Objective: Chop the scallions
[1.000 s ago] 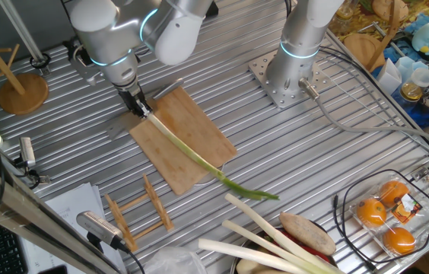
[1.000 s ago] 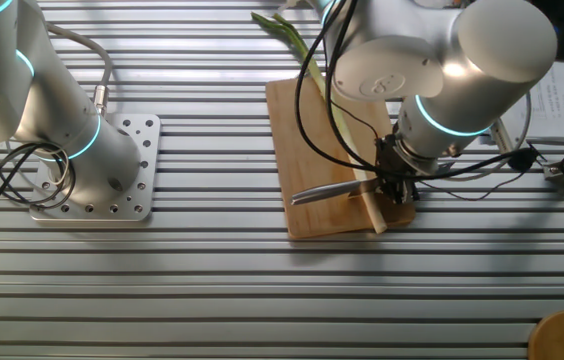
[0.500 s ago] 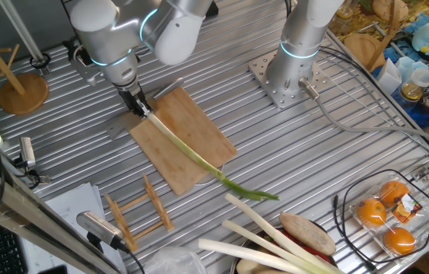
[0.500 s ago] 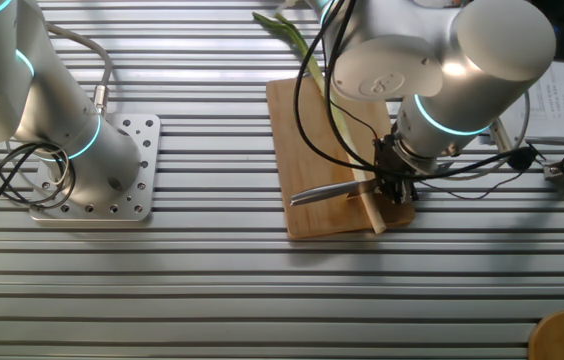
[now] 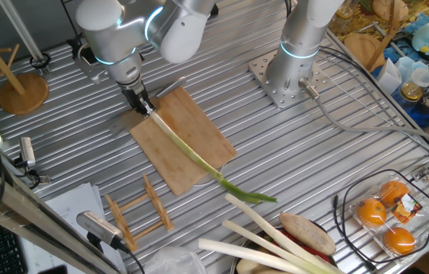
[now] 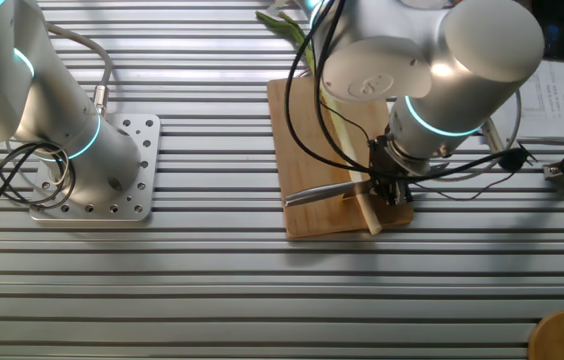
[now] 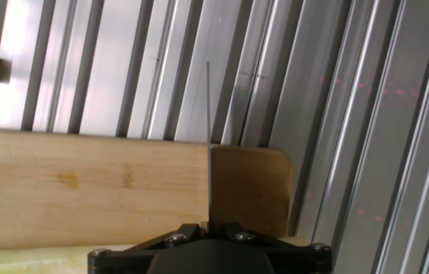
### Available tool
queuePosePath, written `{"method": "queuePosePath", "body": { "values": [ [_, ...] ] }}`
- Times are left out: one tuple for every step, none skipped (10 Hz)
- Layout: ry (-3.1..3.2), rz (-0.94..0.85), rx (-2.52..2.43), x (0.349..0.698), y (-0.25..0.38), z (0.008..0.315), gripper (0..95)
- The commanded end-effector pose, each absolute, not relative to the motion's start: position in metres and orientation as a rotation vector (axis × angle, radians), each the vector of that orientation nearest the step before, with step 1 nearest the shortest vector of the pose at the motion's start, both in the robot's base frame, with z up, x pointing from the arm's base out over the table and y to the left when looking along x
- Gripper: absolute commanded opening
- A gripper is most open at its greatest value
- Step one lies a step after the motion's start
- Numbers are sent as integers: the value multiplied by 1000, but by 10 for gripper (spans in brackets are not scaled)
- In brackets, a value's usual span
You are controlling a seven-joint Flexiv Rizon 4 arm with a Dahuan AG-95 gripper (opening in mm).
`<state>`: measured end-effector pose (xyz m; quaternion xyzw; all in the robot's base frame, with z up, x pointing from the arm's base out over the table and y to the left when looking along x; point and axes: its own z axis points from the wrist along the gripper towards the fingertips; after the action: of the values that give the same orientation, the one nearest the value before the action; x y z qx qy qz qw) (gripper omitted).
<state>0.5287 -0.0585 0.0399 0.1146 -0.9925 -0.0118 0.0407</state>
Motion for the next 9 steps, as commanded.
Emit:
{"method": "queuePosePath", "body": {
  "values": [
    [-3046, -35, 346, 529, -58, 40, 0],
    [-3044, -28, 353, 528, -58, 42, 0],
    [-3047, -27, 360, 528, -58, 41, 0],
    [-3049, -27, 361, 527, -58, 40, 0],
    [-3055, -17, 358, 527, -58, 40, 0],
    [-3059, -16, 357, 527, -58, 42, 0],
    [-3067, -7, 358, 527, -58, 44, 0],
    [-3072, -13, 354, 527, -58, 44, 0],
    [-3084, -11, 353, 527, -58, 44, 0]
  ]
}}
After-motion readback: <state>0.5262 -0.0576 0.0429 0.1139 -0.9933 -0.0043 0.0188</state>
